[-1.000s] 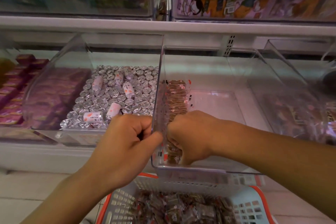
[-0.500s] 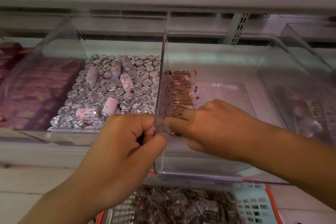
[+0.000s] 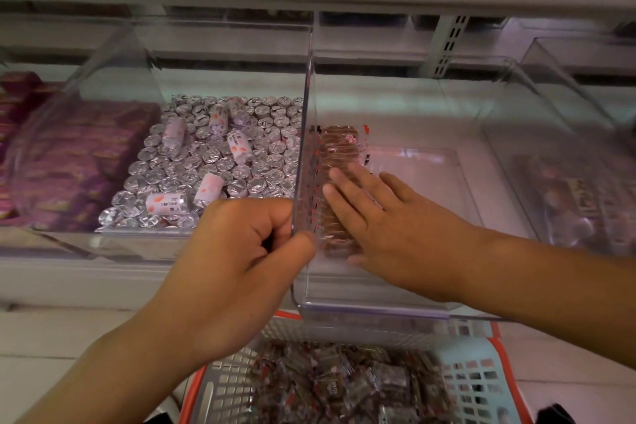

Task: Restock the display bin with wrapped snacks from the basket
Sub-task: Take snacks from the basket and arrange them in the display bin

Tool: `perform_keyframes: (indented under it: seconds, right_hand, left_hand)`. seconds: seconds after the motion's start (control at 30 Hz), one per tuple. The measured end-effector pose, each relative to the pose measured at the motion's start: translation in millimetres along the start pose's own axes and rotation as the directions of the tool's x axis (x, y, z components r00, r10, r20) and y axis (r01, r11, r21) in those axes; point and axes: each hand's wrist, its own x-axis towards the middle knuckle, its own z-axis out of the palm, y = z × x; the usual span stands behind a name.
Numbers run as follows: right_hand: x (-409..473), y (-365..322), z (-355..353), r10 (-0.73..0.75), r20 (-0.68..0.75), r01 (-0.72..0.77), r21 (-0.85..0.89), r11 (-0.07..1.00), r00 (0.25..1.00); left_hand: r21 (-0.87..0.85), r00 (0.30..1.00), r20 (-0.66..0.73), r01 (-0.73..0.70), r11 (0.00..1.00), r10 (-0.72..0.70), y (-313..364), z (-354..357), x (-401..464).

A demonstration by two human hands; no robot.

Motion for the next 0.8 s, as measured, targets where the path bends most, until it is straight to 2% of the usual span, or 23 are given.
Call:
perform_keyframes:
  seconds: [0.1,0.2,0.27,0.5,0.8]
  right_hand:
    - [9.5,0.6,3.4,0.008,0.077,-0.026,0.235,0.972,0.997]
    - [18.7,1.1,0.9,-0.02,0.13,-0.044,0.473,0.88,0.991]
    - [20.0,-0.1,-1.8,-0.017,0.156,-0.072,0.551,0.831,0.988]
    - [17.5,-10.0,-9.9,0.036,0.188,-0.13,0.517,0.846,0.982]
    - [17.9,-8.0,-21.7,0.055,0.172,-0.134,0.494,0.859,0.984]
  left_hand:
    - [-0.013,1.0,0.001,-0.007,1.0,0.007,-0.1,-0.2,0.3]
    - [-0.03,1.0,0.004,-0.009,0.999,0.009,0.3,-0.2,0.7]
    - [-0.028,1.0,0.006,-0.005,1.0,0.006,1.2,-0.2,0.8]
    - [-0.012,1.0,-0.002,0.01,1.0,-0.01,6.7,-1.7,1.2]
    - [0.08,0.994,-0.085,-0.062,0.995,0.068,6.6,-0.8,-1.2]
